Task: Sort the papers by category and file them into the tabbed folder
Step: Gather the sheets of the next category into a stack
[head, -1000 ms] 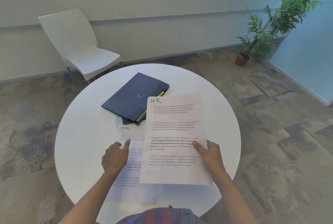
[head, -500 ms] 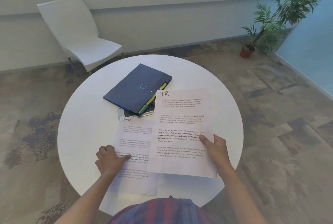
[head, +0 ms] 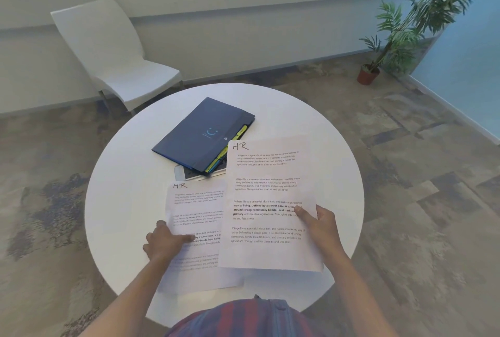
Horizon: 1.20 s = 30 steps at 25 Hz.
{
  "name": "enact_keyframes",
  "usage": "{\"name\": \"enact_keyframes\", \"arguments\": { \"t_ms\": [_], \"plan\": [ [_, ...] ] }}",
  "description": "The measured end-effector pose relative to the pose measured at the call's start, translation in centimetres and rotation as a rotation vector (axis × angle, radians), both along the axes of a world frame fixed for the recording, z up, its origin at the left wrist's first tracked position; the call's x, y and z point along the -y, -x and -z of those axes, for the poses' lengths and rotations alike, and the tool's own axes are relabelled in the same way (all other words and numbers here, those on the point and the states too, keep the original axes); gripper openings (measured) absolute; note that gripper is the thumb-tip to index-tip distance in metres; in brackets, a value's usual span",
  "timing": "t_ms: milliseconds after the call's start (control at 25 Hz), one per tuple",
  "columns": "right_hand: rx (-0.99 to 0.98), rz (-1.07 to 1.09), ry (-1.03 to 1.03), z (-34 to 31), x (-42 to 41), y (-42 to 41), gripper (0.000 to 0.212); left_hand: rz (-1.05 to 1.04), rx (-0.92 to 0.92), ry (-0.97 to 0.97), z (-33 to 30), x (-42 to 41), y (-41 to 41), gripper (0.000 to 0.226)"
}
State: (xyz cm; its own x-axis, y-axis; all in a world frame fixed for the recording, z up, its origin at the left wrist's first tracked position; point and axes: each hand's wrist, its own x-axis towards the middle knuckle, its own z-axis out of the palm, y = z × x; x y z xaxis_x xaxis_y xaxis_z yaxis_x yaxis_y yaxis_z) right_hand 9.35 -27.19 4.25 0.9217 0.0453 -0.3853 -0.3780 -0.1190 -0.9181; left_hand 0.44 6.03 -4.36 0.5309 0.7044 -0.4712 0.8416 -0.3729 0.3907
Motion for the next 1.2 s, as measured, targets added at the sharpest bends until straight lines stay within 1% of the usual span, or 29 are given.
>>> {"name": "enact_keyframes", "arguments": {
  "t_ms": [80,160,240,320,440,520,600,680,840,920,1040,1120,1160,1200],
  "plan": [
    [-0.002,0.0,-0.006,0.0,0.0,0.2,0.014,-0.005,0.134,0.094,0.0,-0.1,0.4,0.045],
    [0.006,-0.003,-0.014,-0.1,0.0,0.3,0.014,0.073,0.248,0.109,-0.3,0.3,0.9,0.023],
    [0.013,0.001,-0.019,-0.1,0.1,0.3,0.015,0.201,0.338,0.121,-0.7,1.1,1.2,0.013],
    [0.009,-0.001,-0.019,-0.2,0.1,0.2,0.015,0.324,0.402,0.15,-1.4,2.1,1.1,0.016],
    [0.004,0.001,-0.024,-0.6,0.0,0.1,0.013,0.372,0.515,0.218,-3.6,3.7,0.2,0.015],
    [0.011,-0.001,-0.038,-0.9,-0.1,0.1,0.014,0.327,0.63,0.312,-5.7,4.5,-0.9,0.017],
    [0.036,-0.009,-0.062,-1.4,-0.3,0.0,0.015,0.241,0.744,0.471,-8.1,5.3,-2.1,0.024],
    [0.084,0.001,-0.07,-1.9,-0.5,0.0,0.015,0.161,0.819,0.622,-10.8,6.3,-3.1,0.028],
    [0.15,0.064,-0.071,-2.6,-0.9,-0.2,0.019,0.102,0.85,0.795,-14.8,7.8,-4.3,0.026],
    [0.144,0.08,-0.118,-2.8,-0.9,-0.4,0.024,0.097,0.849,0.819,-15.8,8.2,-4.4,0.024],
    [0.119,0.059,-0.179,-3.4,-1.2,-0.4,0.019,0.125,0.854,0.809,-16.4,8.6,-4.3,0.028],
    [0.149,0.051,-0.17,-3.6,-1.5,-0.2,0.016,0.124,0.838,0.806,-16.7,8.9,-4.3,0.017],
    [0.174,0.055,-0.155,-3.8,-1.7,-0.1,0.014,0.113,0.824,0.819,-16.6,8.9,-4.4,0.021],
    [0.199,0.06,-0.136,-3.8,-1.7,0.0,0.013,0.101,0.803,0.845,-16.4,8.9,-4.4,0.032]
  ]
}}
